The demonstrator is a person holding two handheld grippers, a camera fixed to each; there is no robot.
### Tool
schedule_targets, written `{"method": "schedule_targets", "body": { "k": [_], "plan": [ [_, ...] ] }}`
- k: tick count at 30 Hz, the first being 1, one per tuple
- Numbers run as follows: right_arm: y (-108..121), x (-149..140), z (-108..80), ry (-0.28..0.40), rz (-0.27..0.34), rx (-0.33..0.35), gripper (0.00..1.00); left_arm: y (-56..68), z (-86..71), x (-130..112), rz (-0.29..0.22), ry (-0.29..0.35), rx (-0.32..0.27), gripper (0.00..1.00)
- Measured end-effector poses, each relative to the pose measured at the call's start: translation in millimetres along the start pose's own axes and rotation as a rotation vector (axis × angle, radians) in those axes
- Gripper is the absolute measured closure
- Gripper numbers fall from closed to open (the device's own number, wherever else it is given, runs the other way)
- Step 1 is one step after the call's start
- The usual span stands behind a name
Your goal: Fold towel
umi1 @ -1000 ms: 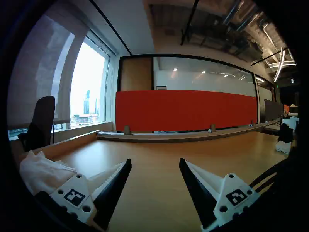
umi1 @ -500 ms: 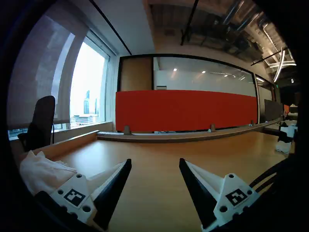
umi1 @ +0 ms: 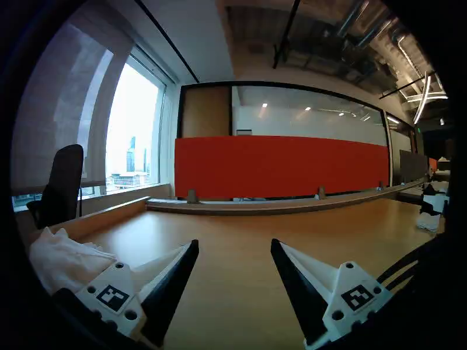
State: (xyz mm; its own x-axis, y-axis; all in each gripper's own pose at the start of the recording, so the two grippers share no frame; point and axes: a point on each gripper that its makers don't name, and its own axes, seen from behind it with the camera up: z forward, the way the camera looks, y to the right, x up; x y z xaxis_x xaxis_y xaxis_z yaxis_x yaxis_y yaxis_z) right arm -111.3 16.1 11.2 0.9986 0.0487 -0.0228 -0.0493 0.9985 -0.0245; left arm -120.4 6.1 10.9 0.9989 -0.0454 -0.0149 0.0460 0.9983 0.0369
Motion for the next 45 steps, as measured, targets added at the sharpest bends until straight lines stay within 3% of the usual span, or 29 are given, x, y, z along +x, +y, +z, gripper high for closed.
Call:
{"method": "schedule_targets", "body": {
  "k": [45],
  "plan": [
    [-10.0, -0.8, -1.7, -0.003, -0.007, 0.022, 0.01, 0.0, -0.5, -0.4, 0.0, 0.0, 0.0, 0.09]
  ]
}}
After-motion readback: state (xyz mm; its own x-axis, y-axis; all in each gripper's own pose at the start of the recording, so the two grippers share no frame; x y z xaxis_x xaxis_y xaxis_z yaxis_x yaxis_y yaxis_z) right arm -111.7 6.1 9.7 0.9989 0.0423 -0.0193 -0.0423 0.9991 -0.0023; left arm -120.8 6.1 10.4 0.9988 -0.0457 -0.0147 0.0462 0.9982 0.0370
